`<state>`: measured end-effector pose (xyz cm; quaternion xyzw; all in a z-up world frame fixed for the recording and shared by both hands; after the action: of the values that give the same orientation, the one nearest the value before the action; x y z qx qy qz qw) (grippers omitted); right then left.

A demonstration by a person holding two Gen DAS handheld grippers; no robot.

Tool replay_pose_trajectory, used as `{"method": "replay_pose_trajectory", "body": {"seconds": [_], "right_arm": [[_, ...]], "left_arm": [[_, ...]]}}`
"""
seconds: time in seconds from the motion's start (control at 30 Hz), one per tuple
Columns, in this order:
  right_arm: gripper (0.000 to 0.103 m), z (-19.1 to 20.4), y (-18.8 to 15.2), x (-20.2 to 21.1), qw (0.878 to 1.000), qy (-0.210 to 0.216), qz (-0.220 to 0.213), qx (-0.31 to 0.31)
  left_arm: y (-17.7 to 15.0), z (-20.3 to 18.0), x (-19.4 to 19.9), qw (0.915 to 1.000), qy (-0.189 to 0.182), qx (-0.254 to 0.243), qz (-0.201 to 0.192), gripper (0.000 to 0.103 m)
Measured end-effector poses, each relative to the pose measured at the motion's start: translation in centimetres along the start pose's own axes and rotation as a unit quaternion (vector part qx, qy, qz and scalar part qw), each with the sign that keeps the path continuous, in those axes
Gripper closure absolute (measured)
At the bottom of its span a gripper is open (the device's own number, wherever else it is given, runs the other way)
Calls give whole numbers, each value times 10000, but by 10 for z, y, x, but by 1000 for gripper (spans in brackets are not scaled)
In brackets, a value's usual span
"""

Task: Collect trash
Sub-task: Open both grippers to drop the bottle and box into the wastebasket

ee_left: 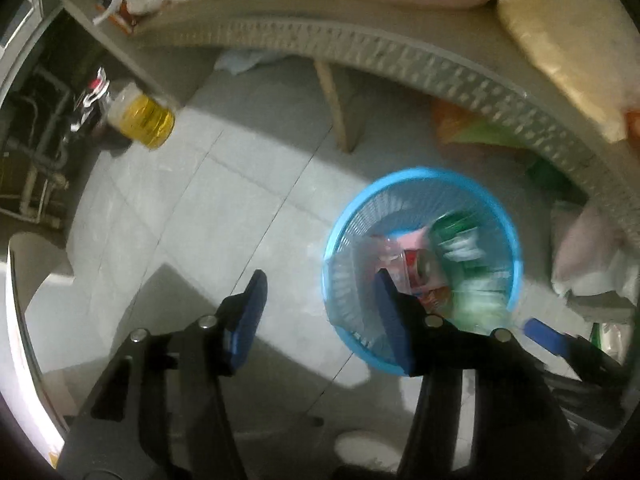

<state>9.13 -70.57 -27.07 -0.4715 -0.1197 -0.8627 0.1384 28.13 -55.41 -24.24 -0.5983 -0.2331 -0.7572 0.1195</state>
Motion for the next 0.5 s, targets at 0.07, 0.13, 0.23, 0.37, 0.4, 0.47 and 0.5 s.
{"method": "replay_pose_trajectory", "body": {"seconds": [0.07, 0.13, 0.23, 0.37, 0.4, 0.47, 0.5], "right_arm": [[33, -1, 0, -4, 10000, -11, -34, 3], [33, -2, -3, -1, 9999, -21, -93, 33], [33, 0, -12, 8, 9997, -47, -220, 125], [33, -1, -29, 28, 9988, -131, -390, 279], [33, -1, -35, 34, 9983, -171, -442, 331], [33, 1, -47, 48, 9974, -174, -517, 475], [33, 2, -53, 55, 9968, -183, -550, 546]], "left_arm": [[1, 4, 14, 9997, -199, 31, -152, 50], [0, 9, 29, 9991, -273, 116, -310, 49], [-8, 22, 58, 9976, -364, 198, -555, 43], [-33, 38, 106, 9950, -389, 213, -893, 39], [-43, 43, 121, 9938, -486, 255, -963, 39], [-66, 52, 149, 9907, -641, 325, -1152, 38], [-78, 58, 163, 9889, -698, 367, -1256, 37]]}}
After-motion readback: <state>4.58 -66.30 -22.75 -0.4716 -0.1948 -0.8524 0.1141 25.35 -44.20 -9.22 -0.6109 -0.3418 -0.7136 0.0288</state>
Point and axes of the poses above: each gripper's, at about its wrist camera, not at the fingertips, and x roughly against the way its jaws point, z to its left, y to its top, the point moved 2 cm from there along -x, roughly the way its jaws point, and after that the axes turned 2 degrees about z, right-handed, at the moved point
